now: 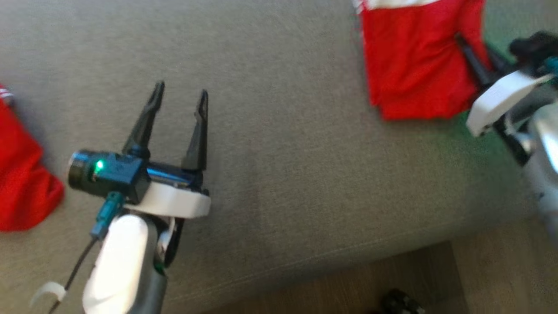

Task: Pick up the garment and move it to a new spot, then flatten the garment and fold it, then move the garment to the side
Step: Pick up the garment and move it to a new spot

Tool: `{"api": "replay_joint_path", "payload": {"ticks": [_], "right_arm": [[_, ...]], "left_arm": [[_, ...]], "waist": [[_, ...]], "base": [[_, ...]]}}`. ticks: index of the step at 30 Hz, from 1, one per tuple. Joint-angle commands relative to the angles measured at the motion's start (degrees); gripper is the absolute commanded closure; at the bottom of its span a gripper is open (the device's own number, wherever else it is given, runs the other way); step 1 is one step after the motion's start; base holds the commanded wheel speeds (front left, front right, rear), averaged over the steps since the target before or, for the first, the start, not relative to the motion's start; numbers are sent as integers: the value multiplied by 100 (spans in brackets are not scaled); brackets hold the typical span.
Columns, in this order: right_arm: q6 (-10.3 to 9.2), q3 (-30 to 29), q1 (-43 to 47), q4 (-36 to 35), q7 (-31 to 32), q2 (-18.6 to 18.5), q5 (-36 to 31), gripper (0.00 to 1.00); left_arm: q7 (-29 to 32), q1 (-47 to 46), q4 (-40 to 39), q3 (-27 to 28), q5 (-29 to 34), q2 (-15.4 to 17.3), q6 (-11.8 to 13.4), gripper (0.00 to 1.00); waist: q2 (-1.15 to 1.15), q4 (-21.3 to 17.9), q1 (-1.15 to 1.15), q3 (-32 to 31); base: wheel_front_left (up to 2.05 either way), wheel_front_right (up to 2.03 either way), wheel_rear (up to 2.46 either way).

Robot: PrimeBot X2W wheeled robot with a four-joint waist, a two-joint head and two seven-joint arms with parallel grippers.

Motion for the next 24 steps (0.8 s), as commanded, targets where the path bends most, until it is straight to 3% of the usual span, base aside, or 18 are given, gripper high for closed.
{"api": "replay_joint_path", "payload": {"ticks": [1, 10, 18, 24], "right_arm": [[-2, -2, -201, -49, -105, -208, 170, 100], [-2, -374, -914, 372, -238, -439, 361, 100], [-2, -1278, -1186, 385, -281, -490, -181, 100], [-2, -1896, -1047, 142, -283, -269, -595, 100]], "left_arm": [[-31, -242, -249, 221, 109, 156, -34, 0], [-31, -629, -232, 202, 271, 415, -162, 0], [-31, -1018, -308, 43, 354, 490, -232, 0], [-31, -1013, -331, 32, 339, 560, -224, 0]], "waist": [[0, -450, -1, 482], [0, -984, -1, 999], [0, -1174, -1, 1330], [0, -1203, -1, 1429]], "base": [[0, 0, 0], [0, 0, 0], [0, 0, 0], [0, 0, 0]]}}
